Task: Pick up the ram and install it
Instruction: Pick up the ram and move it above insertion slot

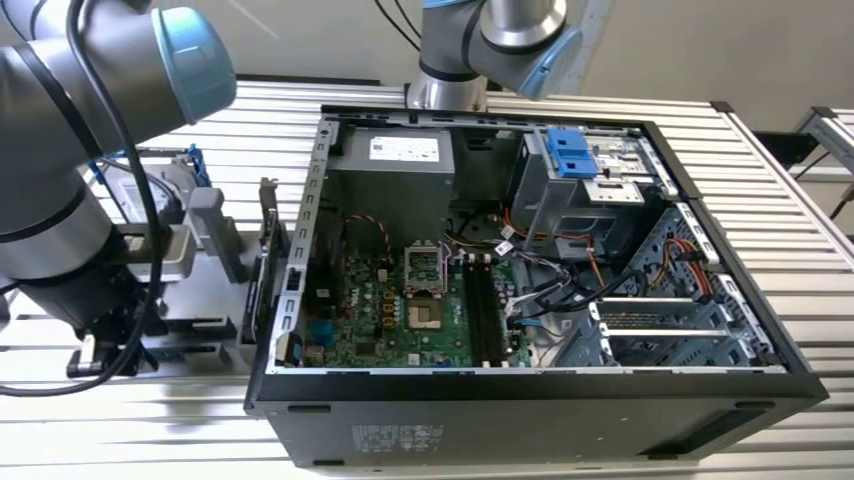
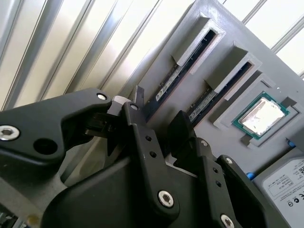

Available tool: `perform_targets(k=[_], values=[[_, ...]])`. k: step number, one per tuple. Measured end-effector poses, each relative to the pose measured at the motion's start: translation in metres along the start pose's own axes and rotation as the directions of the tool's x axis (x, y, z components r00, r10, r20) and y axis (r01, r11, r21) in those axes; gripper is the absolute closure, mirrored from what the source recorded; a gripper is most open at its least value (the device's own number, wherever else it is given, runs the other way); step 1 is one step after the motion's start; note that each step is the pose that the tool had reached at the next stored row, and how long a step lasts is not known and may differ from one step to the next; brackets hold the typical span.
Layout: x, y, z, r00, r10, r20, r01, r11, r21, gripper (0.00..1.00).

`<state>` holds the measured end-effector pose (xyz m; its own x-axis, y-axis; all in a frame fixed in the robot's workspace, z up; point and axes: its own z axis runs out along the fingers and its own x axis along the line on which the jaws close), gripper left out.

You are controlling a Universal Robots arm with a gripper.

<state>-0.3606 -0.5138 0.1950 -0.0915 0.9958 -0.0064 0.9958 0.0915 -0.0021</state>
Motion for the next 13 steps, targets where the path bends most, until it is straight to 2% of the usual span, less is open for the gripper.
perform_targets(k=[6,13], values=[[-0.0001,-0.0001,0.0045,1.0000,0.000,-0.0003,0.000,1.0000,0.0016,0.00],[-0.0002,-0.0001,0.0052,1.0000,0.000,-0.0002,0.000,1.0000,0.0021,0.00]])
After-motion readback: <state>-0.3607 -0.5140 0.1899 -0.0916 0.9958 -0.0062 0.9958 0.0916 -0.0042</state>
